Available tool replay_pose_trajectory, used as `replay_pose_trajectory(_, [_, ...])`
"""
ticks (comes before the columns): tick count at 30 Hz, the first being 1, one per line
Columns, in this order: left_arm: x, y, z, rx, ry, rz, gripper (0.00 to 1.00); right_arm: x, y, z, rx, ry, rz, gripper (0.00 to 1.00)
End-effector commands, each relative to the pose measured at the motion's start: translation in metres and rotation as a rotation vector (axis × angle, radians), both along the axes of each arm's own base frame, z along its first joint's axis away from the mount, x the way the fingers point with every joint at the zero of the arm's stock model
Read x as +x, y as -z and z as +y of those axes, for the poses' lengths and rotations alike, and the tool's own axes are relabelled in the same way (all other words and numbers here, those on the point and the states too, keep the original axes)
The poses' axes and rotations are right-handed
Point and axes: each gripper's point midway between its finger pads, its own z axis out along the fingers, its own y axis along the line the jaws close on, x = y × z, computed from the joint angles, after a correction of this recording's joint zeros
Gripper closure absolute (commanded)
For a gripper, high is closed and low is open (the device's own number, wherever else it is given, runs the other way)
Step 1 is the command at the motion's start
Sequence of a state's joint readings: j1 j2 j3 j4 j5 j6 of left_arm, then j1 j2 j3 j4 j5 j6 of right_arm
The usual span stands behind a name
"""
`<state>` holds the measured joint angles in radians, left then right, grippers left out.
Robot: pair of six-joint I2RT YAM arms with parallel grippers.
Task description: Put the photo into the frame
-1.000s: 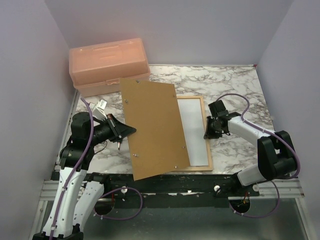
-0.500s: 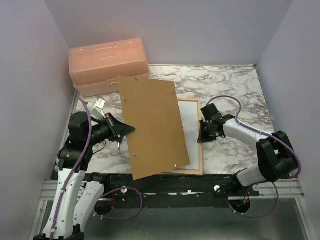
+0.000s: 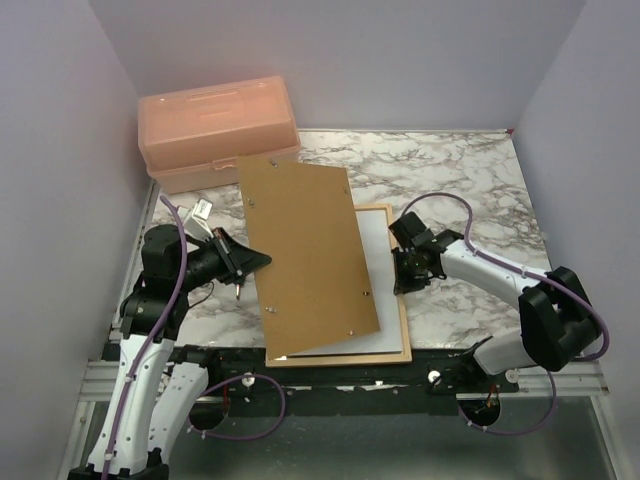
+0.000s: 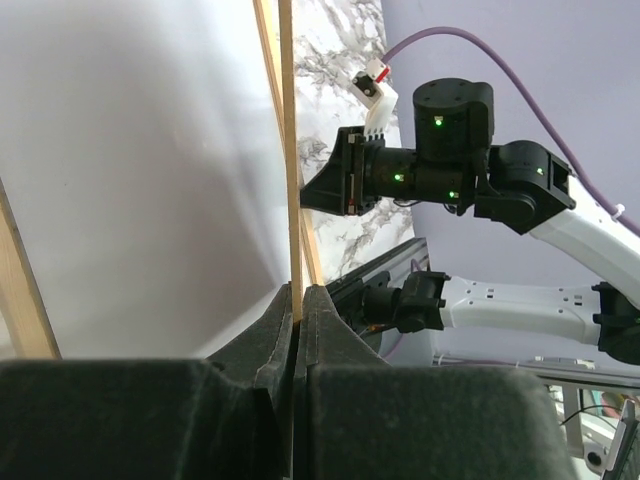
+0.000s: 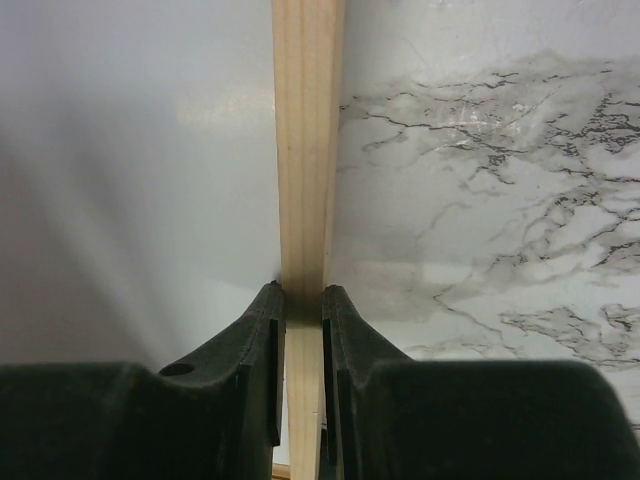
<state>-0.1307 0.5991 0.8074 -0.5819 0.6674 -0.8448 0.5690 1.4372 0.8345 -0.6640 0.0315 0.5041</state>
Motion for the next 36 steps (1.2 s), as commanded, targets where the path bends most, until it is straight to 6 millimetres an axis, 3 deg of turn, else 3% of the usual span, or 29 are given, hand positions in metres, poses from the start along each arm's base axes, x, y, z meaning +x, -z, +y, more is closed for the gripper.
replay_pose_trajectory(1, [0.000,-0.018,-0.005,-0.041,0.033,-0.076,1.00,-0.001,-0.011,0.007,-0.001,-0.067,-0.011,1.00])
replay_pose_trajectory(11, [0.005,-0.012,-0.006,-0.035,0.043,-0.060,1.00,-0.009,-0.015,0.019,0.049,-0.117,-0.008,0.98])
replay_pose_trajectory(12, [0.006,-0.009,-0.006,-0.035,0.043,-0.056,1.00,-0.008,-0.016,0.019,0.053,-0.112,-0.017,0.94])
replay_pose_trajectory(17, [0.008,-0.003,-0.007,-0.033,0.052,-0.041,1.00,0.000,-0.033,0.015,0.059,-0.038,-0.092,0.49])
replay_pose_trajectory(24, [0.009,0.003,-0.008,-0.040,0.057,-0.023,1.00,0.003,-0.045,0.009,0.085,0.072,-0.148,0.19])
replay_pose_trajectory(28, [0.009,0.012,-0.011,-0.069,0.073,0.003,1.00,0.002,-0.045,0.014,0.152,0.099,-0.134,0.11])
replay_pose_trajectory(36, [0.011,0.026,-0.019,-0.142,0.116,0.055,1.00,-0.001,-0.037,0.017,0.339,0.177,-0.050,0.09])
